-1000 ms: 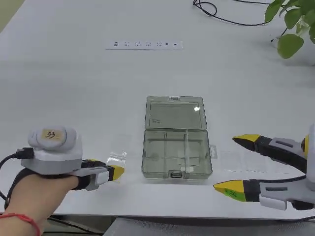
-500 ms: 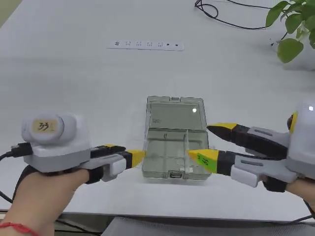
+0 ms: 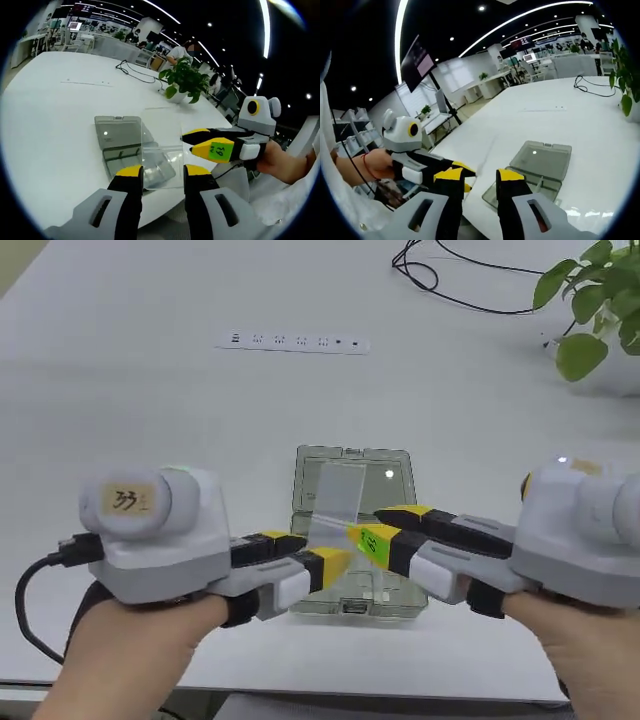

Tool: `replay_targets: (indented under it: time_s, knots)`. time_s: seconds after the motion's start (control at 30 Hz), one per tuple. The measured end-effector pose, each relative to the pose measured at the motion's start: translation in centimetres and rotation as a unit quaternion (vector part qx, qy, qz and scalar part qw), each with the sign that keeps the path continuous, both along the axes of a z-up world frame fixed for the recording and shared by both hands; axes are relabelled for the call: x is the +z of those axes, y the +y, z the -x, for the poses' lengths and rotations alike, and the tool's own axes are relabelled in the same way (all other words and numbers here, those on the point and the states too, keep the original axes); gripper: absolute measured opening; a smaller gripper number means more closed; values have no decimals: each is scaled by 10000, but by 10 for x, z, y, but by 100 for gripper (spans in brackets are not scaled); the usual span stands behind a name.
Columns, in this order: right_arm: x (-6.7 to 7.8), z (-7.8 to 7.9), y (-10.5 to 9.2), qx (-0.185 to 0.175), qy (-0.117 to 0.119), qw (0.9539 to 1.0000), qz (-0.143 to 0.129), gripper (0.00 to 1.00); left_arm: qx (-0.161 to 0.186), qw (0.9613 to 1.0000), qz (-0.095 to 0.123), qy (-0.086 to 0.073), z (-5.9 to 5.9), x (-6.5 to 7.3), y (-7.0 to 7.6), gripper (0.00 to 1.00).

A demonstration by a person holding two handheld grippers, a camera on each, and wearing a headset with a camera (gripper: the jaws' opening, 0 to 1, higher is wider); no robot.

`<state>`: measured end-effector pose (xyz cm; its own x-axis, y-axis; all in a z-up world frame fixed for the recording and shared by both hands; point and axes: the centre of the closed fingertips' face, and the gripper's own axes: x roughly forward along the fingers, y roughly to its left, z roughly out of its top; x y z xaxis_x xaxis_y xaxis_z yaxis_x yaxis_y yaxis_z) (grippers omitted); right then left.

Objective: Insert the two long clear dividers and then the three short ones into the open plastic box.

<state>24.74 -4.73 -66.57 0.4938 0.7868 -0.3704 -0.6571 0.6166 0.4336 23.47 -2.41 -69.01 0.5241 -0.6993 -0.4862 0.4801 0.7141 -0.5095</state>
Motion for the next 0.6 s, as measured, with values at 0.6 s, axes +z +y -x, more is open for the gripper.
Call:
replay_targets:
  time_s: [0.6]
  knots:
    - [-5,-2,-2,-613,555,9962,-260,7,-211,9996,-100,-151,1,1,-9,30]
